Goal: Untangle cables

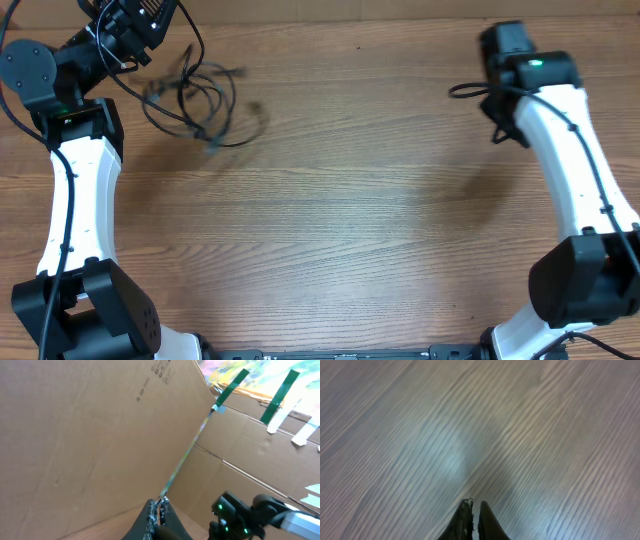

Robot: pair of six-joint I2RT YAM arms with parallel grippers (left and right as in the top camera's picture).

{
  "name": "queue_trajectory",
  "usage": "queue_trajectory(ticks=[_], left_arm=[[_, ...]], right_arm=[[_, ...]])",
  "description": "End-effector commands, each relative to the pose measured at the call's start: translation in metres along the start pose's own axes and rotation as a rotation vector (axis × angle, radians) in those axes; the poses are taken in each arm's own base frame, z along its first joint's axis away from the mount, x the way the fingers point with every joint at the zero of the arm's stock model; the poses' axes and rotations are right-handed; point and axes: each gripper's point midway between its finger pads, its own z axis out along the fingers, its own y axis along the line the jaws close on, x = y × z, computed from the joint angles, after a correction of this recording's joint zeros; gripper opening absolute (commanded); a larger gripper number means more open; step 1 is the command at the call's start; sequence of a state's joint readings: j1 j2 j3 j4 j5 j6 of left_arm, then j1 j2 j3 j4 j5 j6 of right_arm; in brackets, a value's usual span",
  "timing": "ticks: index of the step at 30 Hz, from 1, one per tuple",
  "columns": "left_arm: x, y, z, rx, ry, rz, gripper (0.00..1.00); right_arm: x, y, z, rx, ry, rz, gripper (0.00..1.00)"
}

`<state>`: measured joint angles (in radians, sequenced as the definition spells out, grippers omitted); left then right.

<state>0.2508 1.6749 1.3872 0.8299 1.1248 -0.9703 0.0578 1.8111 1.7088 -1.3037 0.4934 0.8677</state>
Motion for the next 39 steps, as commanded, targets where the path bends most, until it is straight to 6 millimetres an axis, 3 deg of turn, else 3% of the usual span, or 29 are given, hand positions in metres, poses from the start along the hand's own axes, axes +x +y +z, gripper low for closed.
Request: queue_trajectory(ticks=[1,5,9,11,13,16,19,22,28,39], left_arm=[[-0.007,-0.023,0.009,0.039,-0.003,-0.012,0.04],[-0.014,-0.024,0.024,0.019,-0.083,-0.077,0.04],[-0.009,-0.017,0.04,-0.024,-0.12,-0.191,0.04],[0.005,-0.003,0.048,-0.088,-0.108,-0.3,0.04],[0.026,0.015,0.055,-0.174,-0.081,-0.418,0.04],[0.049,0.025,0.063,-0.25,-0.054,-0.523,0.04],[0.057,0.019,0.072,-0.242,-0.043,-0.607,0.04],[0.061,0.011,0.078,-0.225,-0.034,-0.637,0.04],[0.05,-0.002,0.082,-0.17,-0.061,-0.686,0.04],[0.019,-0.036,0.078,-0.103,-0.127,-0.678,0.04]], right_arm=[[0.042,0.044,-0.01,-0.333,0.282,-0.252,0.05],[0.097,0.098,-0.076,-0.883,0.502,-0.57,0.39],[0.131,0.119,-0.136,-1.246,0.557,-0.772,0.59],[0.144,0.124,-0.15,-1.321,0.54,-0.854,0.63],[0.157,0.128,-0.158,-1.356,0.507,-0.94,0.67],[0.168,0.14,-0.159,-1.354,0.388,-1.071,0.77],[0.172,0.156,-0.155,-1.286,0.254,-1.142,0.77],[0.19,0.167,-0.167,-1.294,0.198,-1.207,0.76],[0.231,0.163,-0.186,-1.312,0.238,-1.3,0.75],[0.259,0.189,-0.205,-1.429,0.038,-1.425,0.75]])
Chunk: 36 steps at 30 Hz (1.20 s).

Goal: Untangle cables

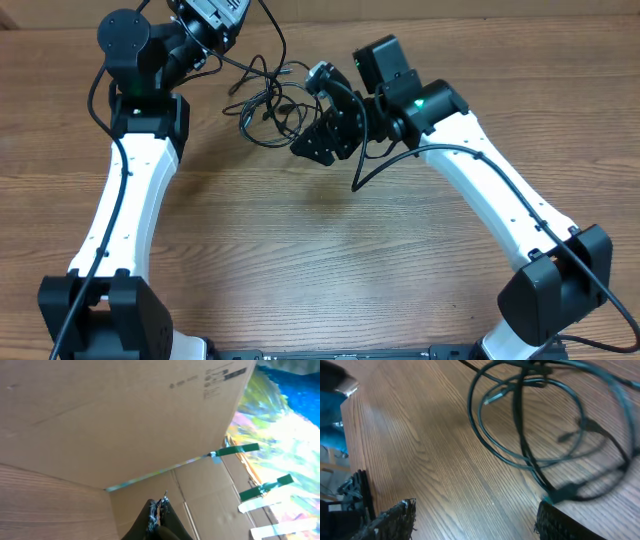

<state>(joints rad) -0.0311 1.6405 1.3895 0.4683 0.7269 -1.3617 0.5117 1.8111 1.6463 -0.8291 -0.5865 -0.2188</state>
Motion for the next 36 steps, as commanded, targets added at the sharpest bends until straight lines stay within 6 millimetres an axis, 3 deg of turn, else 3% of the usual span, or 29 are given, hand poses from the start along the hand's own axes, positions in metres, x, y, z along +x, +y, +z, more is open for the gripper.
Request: queue_trajectory(ticks=[1,8,13,15,16,18,20,21,22,26,31,32,34,36], left_arm=[[0.0,-0.046,-0.008,0.07,-0.03,0.029,0.04],[0.016,-0.074,-0.008,0.115,-0.024,0.043,0.04],[0.015,-0.088,-0.013,0.134,-0.046,0.06,0.04],[0.012,-0.093,-0.016,0.139,-0.064,0.069,0.04],[0.009,-0.096,-0.017,0.14,-0.084,0.074,0.04],[0.0,-0.097,-0.02,0.134,-0.137,0.11,0.04],[-0.012,-0.095,-0.024,0.115,-0.198,0.16,0.04],[-0.025,-0.091,-0.029,0.092,-0.248,0.19,0.04],[-0.042,-0.089,-0.04,0.073,-0.304,0.216,0.04],[-0.067,-0.094,-0.064,0.059,-0.371,0.247,0.04],[-0.087,-0.105,-0.094,0.043,-0.417,0.32,0.04],[-0.087,-0.104,-0.096,0.033,-0.414,0.316,0.04],[-0.091,-0.094,-0.103,-0.021,-0.418,0.33,0.04],[-0.093,-0.09,-0.105,-0.036,-0.42,0.323,0.04]], right_arm=[[-0.009,0.004,0.007,0.034,-0.026,-0.078,0.75],[-0.037,-0.03,0.014,0.33,-0.1,-0.167,0.66],[-0.029,-0.041,0.029,0.344,-0.069,-0.15,0.61],[-0.021,-0.037,0.034,0.304,-0.041,-0.136,0.49],[-0.014,-0.035,0.036,0.286,-0.017,-0.125,0.33],[0.0,-0.034,0.036,0.281,0.038,-0.096,0.11],[0.013,-0.036,0.035,0.287,0.086,-0.073,0.07],[0.026,-0.046,0.029,0.323,0.136,-0.046,0.04],[0.052,-0.071,0.011,0.424,0.237,0.015,0.04],[0.088,-0.115,-0.028,0.571,0.354,0.119,0.08],[0.109,-0.164,-0.072,0.629,0.343,0.276,0.21],[0.111,-0.169,-0.077,0.634,0.336,0.293,0.22],[0.122,-0.198,-0.106,0.684,0.304,0.375,0.24],[0.128,-0.208,-0.117,0.703,0.292,0.407,0.27]])
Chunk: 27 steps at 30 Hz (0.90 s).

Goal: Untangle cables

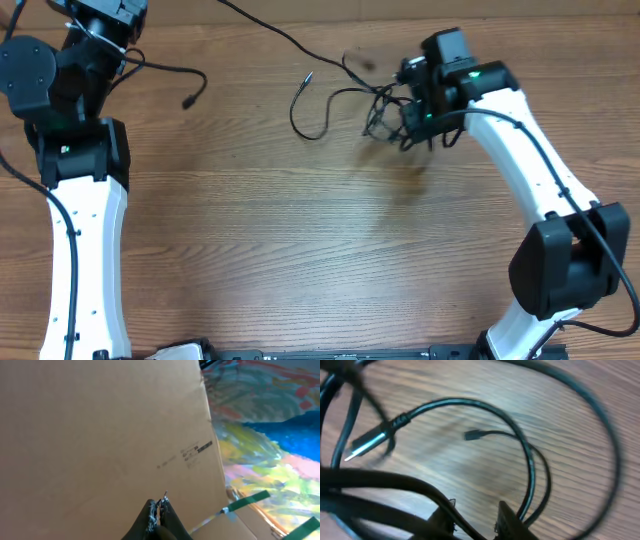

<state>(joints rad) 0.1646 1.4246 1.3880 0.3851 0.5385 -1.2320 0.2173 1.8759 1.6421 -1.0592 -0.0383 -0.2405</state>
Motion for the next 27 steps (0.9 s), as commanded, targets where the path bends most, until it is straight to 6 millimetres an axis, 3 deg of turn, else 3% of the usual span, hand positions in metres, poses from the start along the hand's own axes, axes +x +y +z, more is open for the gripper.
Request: queue_trajectory(ticks=[1,8,13,17,18,21,22,27], left_arm=[[-0.015,-0.011,-0.008,0.001,-0.038,0.071,0.04],[-0.022,-0.014,-0.013,0.001,-0.057,0.082,0.04],[-0.036,-0.019,-0.026,-0.004,-0.074,0.13,0.04],[-0.039,-0.015,-0.029,-0.017,-0.073,0.128,0.04],[-0.04,-0.015,-0.03,-0.017,-0.075,0.13,0.04],[-0.041,-0.015,-0.03,-0.018,-0.077,0.143,0.04],[-0.04,-0.015,-0.03,-0.02,-0.072,0.183,0.04],[-0.042,-0.006,-0.031,-0.068,-0.085,0.312,0.04]], right_arm=[[0.011,-0.048,-0.002,0.06,0.006,0.106,0.31],[0.028,-0.108,-0.009,0.14,0.007,0.23,0.4],[0.045,-0.178,-0.021,0.224,-0.058,0.463,0.58],[0.06,-0.203,-0.027,0.244,-0.079,0.622,0.64],[0.061,-0.204,-0.027,0.227,-0.083,0.655,0.65],[0.051,-0.175,-0.024,0.038,-0.105,0.663,0.71],[0.036,-0.147,-0.025,-0.134,-0.137,0.626,0.75],[0.005,-0.1,-0.028,-0.306,-0.187,0.535,0.79]])
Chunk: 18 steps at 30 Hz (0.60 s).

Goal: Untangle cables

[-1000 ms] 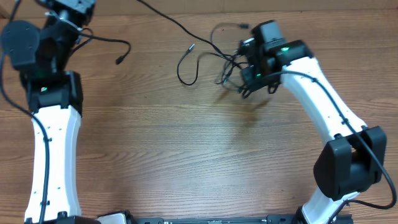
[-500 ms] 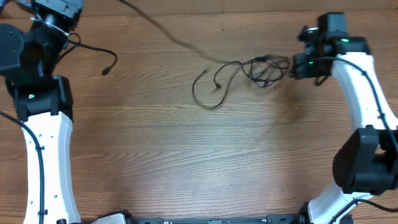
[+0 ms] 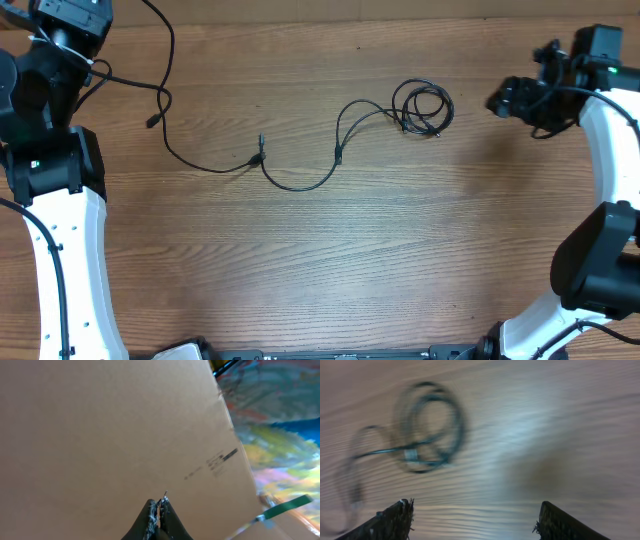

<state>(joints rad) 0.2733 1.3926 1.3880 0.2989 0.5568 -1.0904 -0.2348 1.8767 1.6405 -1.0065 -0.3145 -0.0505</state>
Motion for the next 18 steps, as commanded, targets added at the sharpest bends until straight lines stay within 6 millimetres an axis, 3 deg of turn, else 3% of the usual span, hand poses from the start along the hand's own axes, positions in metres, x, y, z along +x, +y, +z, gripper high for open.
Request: queue_trajectory(ticks=[1,4,6,11,14,18], left_arm=[[-0.016,-0.024,-0.008,0.031,-0.059,0.21,0.04],[-0.028,-0.028,-0.008,0.001,-0.106,0.332,0.04],[-0.035,-0.02,-0.01,-0.09,-0.117,0.428,0.04],[-0.057,0.041,-0.036,-0.546,-0.094,0.626,0.04],[-0.087,0.053,-0.05,-0.699,-0.135,0.782,0.04],[-0.139,0.053,-0.063,-0.779,-0.258,0.845,0.04]], right_arm=[[0.008,0.064,0.006,-0.217,0.028,-0.063,0.8],[0.021,0.094,0.012,-0.242,0.073,-0.117,0.79],[0.031,0.113,0.016,-0.258,0.1,-0.156,0.79],[0.048,0.152,0.022,-0.292,0.137,-0.222,0.79],[0.054,0.165,0.024,-0.302,0.152,-0.237,0.79],[0.06,0.176,0.025,-0.31,0.164,-0.244,0.79]])
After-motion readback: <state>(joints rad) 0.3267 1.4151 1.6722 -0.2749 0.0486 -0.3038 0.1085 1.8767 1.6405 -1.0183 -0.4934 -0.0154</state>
